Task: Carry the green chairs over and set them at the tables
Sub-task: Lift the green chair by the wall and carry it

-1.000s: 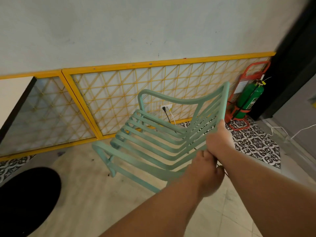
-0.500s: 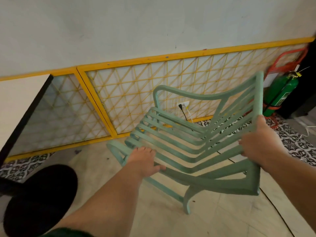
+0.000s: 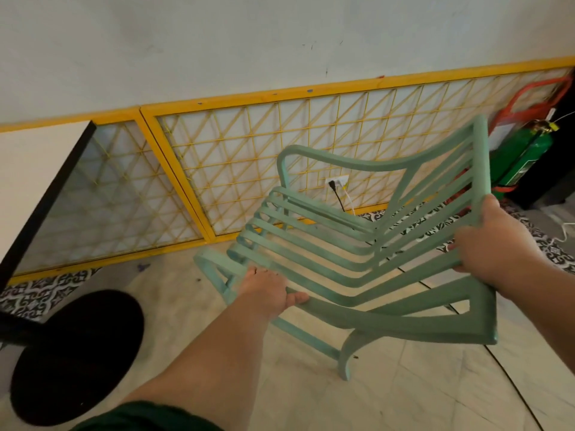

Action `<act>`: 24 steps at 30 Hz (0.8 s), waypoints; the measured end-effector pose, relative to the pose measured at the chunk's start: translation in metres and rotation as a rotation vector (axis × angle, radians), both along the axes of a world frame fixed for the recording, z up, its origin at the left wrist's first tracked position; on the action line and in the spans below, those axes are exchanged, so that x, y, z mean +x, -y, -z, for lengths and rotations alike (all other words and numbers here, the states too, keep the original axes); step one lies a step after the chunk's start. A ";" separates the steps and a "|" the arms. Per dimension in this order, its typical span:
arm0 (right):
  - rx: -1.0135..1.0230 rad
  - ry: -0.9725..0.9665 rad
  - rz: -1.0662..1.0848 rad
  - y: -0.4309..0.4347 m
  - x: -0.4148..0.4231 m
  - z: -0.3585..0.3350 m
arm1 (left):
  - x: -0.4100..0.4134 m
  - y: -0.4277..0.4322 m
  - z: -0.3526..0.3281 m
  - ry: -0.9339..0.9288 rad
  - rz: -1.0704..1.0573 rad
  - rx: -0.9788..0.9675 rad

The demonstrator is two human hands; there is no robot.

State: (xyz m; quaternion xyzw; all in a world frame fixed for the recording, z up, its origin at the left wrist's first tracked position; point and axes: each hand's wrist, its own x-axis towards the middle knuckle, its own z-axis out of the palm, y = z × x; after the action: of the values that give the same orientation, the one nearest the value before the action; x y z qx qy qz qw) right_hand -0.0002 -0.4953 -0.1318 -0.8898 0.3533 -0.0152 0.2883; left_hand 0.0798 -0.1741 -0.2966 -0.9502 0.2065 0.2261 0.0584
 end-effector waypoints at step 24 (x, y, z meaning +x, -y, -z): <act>-0.150 0.006 -0.351 -0.005 0.033 -0.005 | -0.062 -0.014 0.027 0.041 -0.280 0.078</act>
State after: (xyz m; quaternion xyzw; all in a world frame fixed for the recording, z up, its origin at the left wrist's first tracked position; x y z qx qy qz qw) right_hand 0.0325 -0.4903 -0.1272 -0.9568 0.1895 0.0065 0.2204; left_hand 0.0176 -0.1601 -0.3240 -0.9712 0.0617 0.2203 0.0671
